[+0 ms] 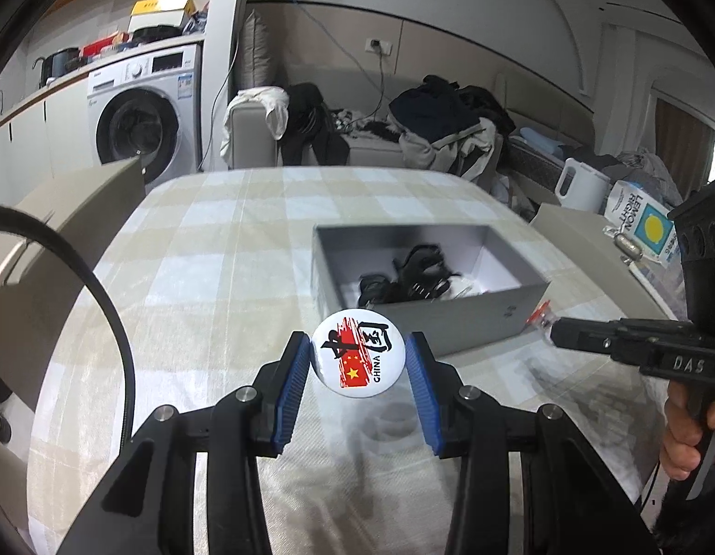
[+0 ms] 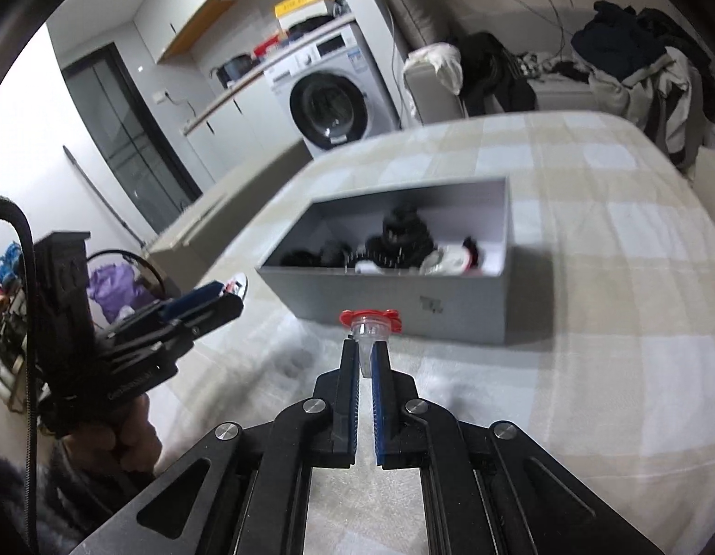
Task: Organize jewelry
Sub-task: 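Lower the badge into the box with the left tool while the right tool drops the hair tie in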
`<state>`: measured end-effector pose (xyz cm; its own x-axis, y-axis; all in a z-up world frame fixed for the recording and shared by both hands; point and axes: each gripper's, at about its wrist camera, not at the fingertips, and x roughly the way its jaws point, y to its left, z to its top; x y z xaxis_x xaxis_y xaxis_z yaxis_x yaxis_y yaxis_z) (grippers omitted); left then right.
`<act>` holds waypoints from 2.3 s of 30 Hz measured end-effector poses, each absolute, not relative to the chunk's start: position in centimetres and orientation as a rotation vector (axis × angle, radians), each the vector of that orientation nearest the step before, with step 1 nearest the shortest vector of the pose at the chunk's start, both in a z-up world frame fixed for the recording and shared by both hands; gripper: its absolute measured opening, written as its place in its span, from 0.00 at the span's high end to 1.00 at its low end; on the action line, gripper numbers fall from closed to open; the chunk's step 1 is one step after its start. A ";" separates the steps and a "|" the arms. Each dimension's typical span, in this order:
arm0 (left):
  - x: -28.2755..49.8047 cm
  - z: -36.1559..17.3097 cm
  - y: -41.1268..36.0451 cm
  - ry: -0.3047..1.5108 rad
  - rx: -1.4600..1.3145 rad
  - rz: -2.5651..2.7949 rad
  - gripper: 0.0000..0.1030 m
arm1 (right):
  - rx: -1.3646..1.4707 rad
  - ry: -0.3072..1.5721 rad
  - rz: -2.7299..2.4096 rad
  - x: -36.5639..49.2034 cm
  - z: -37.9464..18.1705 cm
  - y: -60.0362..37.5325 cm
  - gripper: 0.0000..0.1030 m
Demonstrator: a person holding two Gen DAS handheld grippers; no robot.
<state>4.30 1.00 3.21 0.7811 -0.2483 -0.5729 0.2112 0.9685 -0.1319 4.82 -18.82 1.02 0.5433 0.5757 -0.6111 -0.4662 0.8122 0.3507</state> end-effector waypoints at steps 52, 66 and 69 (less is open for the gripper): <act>11.9 3.1 -2.3 0.623 0.015 -0.281 0.64 | 0.120 0.726 0.518 12.7 1.8 -18.3 0.96; 12.2 3.3 -2.2 0.627 0.010 -0.258 0.64 | 0.131 0.712 0.509 13.0 2.3 -18.3 0.93; 12.0 3.5 -2.1 0.622 0.000 -0.256 0.64 | 0.126 0.696 0.501 12.7 2.6 -18.6 0.93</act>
<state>12.01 -2.05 3.45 0.7819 -0.2374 -0.5765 0.2374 0.9684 -0.0767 12.67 -18.58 2.62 0.6548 0.4823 -0.5819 -0.3997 0.8744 0.2750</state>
